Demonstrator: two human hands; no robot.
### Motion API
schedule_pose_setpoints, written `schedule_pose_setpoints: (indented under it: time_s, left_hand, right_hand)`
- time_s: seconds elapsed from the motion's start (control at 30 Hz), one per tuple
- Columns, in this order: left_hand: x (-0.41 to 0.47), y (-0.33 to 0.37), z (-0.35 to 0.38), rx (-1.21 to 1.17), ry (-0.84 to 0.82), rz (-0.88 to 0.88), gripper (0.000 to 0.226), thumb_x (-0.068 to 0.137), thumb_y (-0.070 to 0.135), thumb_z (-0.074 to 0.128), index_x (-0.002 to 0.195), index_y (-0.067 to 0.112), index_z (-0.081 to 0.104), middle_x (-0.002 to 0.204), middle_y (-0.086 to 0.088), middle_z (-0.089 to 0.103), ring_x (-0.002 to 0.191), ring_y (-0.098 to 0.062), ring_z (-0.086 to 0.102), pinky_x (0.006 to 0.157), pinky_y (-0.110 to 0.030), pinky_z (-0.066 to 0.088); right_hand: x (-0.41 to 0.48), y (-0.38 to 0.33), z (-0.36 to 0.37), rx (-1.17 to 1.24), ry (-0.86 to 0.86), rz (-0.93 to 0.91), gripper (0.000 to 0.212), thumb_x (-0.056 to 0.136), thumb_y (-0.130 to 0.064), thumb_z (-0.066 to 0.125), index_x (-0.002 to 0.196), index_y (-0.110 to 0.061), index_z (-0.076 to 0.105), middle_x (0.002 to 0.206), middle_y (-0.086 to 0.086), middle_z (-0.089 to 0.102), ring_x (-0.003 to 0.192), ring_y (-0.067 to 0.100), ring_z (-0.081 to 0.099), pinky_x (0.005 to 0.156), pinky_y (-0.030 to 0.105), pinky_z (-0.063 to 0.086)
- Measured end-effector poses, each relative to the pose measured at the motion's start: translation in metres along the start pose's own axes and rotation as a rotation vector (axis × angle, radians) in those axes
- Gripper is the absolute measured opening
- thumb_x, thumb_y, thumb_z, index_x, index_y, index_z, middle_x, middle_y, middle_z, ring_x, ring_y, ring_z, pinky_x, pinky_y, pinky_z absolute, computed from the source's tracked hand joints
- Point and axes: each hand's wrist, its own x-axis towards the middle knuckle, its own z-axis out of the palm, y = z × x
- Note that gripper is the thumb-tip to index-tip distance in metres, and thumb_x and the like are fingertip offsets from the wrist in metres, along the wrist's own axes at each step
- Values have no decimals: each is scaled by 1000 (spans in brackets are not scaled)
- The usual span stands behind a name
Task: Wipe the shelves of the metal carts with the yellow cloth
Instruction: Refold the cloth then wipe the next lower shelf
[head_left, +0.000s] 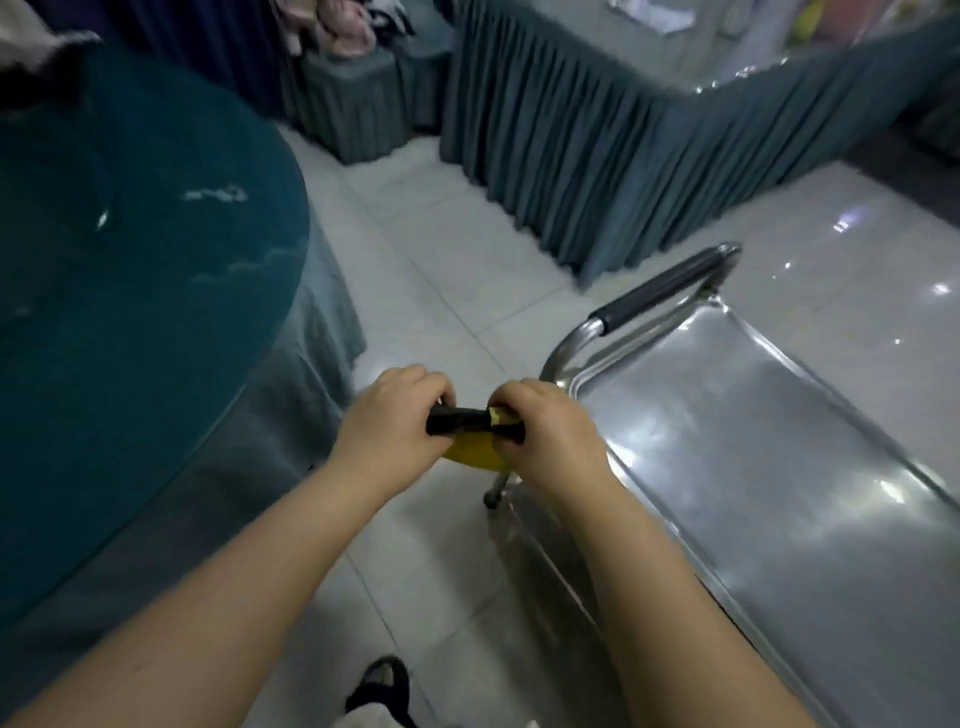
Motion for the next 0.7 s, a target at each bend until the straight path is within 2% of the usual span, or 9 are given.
schedule_pose_setpoints:
  time_s: [0.1,0.3,0.5,0.6,0.7]
  left_hand:
    - [46,-8,-41,-29,53,53,12,78,17,67,85,24,60,86,8,53,88,-17,48,71,-35,42]
    - [148,-22,-71,-87,50,160,15,77,13,66,87,21,60,89,7,53,89,-17,48,72,-35,44]
    - [266,-5,-74,-101,3,284,24,77,13,66,96,24,57,93,10,52,91,-16,50,74,-36,47]
    - [329,15,-77,-54,-31,328,26,80,14,66,102,25,60,96,9,52,91,-14,51,76,-32,47]
    - [392,22,-80,-41,-29,323,21,78,14,68,94,27,61,86,12,48,87,-14,52,71,-29,44]
  right_hand:
    - [49,-22,-30,-32,55,52,24,80,-10,62,101,-21,60,95,-7,55,94,17,48,71,30,38]
    - [131,-21,-65,-89,156,128,28,81,-3,59,104,-19,61,102,-2,59,96,21,48,79,36,42]
    - [205,32,-101,-166,246,184,32,84,-2,54,109,-21,59,106,-4,55,100,20,47,78,34,42]
    - [249,68,-126,-160,272,195,34,85,1,52,110,-22,58,107,-4,53,100,19,47,81,33,44]
    - [299,100,-145,-157,343,184,33,86,-1,56,109,-24,57,106,-6,53,98,18,46,83,35,46]
